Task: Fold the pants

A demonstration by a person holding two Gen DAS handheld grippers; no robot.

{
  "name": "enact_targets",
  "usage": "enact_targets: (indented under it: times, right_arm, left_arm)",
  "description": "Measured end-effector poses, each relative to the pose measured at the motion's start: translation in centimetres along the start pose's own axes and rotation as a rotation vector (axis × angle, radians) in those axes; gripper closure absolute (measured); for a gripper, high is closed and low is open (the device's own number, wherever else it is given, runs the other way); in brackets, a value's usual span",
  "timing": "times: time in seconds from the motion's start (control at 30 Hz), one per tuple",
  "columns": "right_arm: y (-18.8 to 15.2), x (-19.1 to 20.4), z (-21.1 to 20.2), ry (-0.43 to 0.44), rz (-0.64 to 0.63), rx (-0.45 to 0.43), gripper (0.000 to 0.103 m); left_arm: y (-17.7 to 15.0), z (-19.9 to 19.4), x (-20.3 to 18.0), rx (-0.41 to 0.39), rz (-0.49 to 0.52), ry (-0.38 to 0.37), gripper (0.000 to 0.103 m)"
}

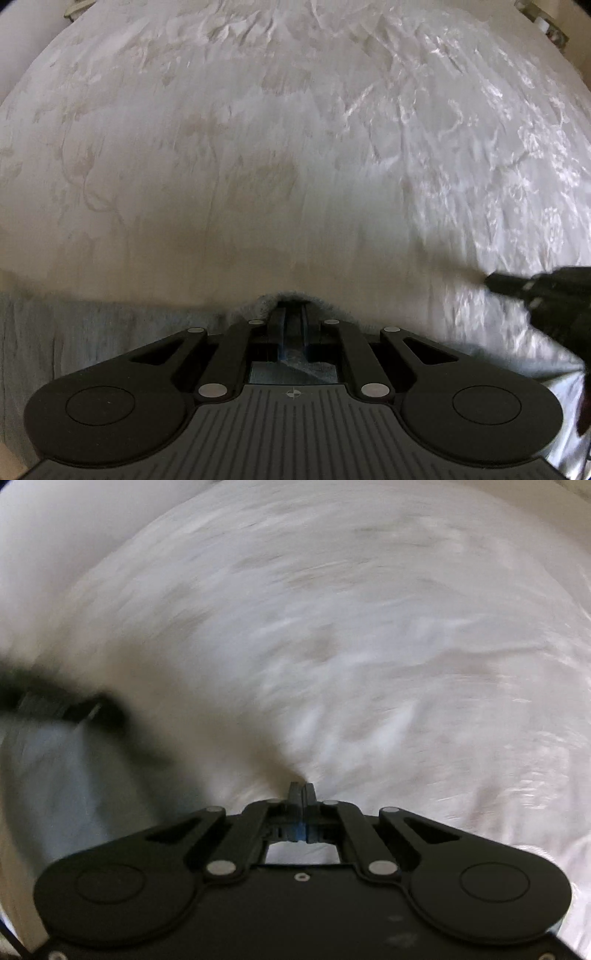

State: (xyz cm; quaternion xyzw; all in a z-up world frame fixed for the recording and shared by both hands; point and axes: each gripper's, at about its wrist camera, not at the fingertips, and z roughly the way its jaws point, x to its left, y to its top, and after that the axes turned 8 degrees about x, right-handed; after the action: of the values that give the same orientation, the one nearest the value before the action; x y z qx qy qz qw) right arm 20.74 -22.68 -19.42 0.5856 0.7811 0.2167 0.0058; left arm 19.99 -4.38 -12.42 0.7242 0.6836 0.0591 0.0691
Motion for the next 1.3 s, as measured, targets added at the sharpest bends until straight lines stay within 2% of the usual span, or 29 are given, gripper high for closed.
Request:
enact_targets:
  times: [0.1,0.23,0.4,0.57,0.67,0.8,0.83,0.97,1.07,1.13,1.23,1.3]
  right_arm:
    - [0.9,-1.8,-1.9,-0.002,0.082,-0.062,0.1]
    - [0.4,-1.3,-5.1,0.034,0.086,-0.122,0.095]
    - [-1.8,2.9,-6.5,0.142,0.061,-0.144,0.092]
    - [-3.6,7.8,-4.8,0.228,-0.025,-0.079,0.092]
    - [-3.6,8.9,-2.6,0.195,-0.055,-0.03,0.092]
    - [-1.7,7.1,0.8,0.025,-0.008,0.002,0.095]
    - [-1.3,6.5,1.2,0.004,0.015,0.007,0.093]
    - [-0.5,4.9,-0.4,-0.007,0.077,-0.037,0.09]
    - [-1.8,5.4,-2.9,0.016,0.067,-0.092,0.089]
    - [-3.2,5.8,-4.3,0.036,0.057,-0.101,0.088]
    - [-6.0,6.1,-5.0,0.032,0.066,-0.058,0.088]
    - [-7.9,5.2,-4.4,-0.015,0.113,-0.028,0.088]
  left_arm:
    - [1.2,0.1,-0.1,-0.016,0.01,0.0,0.093]
    - [3.6,0.7,-0.2,-0.053,0.033,0.04,0.093]
    - [6.5,0.0,0.6,-0.1,0.015,0.084,0.093]
    - [5.4,-2.7,1.5,-0.153,0.023,0.071,0.093]
    - [3.2,-3.3,1.7,-0.141,0.05,0.06,0.093]
    - [0.9,-2.3,1.7,-0.085,0.085,0.03,0.093]
    - [0.5,-2.0,1.6,-0.072,0.093,0.018,0.093]
    - [-0.2,-0.1,1.2,-0.022,0.118,-0.029,0.093]
    - [0.3,2.3,1.1,0.008,0.116,-0.001,0.093]
    - [1.0,3.5,1.4,0.03,0.08,-0.003,0.094]
    - [1.4,3.1,1.2,0.018,0.056,0.009,0.093]
    - [1.0,2.1,0.7,-0.011,0.077,0.041,0.093]
